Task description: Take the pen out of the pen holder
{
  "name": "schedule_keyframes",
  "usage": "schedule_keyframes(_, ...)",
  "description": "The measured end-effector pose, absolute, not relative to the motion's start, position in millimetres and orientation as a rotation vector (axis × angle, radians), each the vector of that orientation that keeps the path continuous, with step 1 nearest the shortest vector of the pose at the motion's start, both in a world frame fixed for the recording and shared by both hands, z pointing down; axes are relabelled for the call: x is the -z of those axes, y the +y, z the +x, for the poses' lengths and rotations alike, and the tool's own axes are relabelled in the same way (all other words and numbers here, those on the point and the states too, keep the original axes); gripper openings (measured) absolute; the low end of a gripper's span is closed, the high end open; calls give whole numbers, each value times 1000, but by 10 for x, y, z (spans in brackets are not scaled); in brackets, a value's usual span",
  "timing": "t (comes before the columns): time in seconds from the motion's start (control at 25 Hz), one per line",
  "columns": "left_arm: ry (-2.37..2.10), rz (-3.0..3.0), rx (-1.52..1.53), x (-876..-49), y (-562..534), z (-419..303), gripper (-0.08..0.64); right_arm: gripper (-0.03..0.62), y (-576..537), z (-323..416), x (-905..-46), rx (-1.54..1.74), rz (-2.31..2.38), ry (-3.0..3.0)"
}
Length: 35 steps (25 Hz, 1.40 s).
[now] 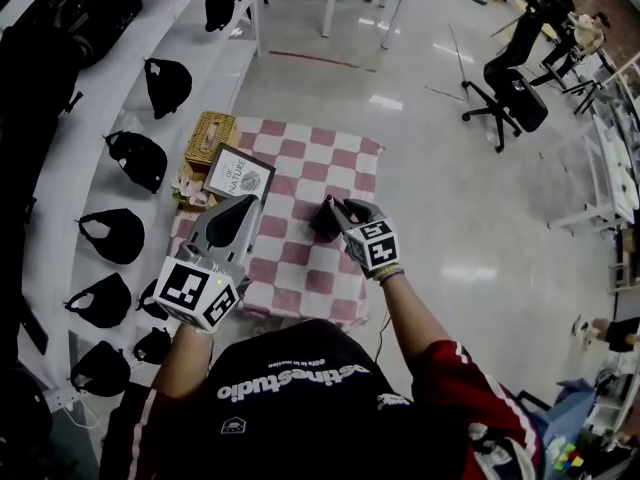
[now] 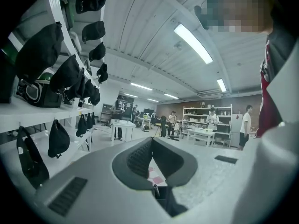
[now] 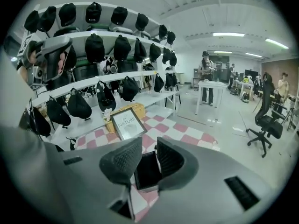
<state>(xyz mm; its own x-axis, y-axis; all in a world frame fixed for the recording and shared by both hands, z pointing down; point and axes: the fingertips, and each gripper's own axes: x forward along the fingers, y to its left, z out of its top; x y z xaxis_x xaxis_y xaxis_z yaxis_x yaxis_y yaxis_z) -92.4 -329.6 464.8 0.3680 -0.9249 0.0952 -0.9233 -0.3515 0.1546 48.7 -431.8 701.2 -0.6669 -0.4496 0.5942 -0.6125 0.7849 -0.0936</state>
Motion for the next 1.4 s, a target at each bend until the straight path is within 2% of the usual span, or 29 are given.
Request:
schedule_keyframes(0.64, -1718, 2346, -45, -4910, -3398, -970, 6, 104, -4582, 324, -7814, -384, 640, -2292)
schedule_keyframes(1.4, -1764, 2298, -24, -4946, -3296, -1160, 6, 75, -4635, 232, -7875, -239, 620, -2259)
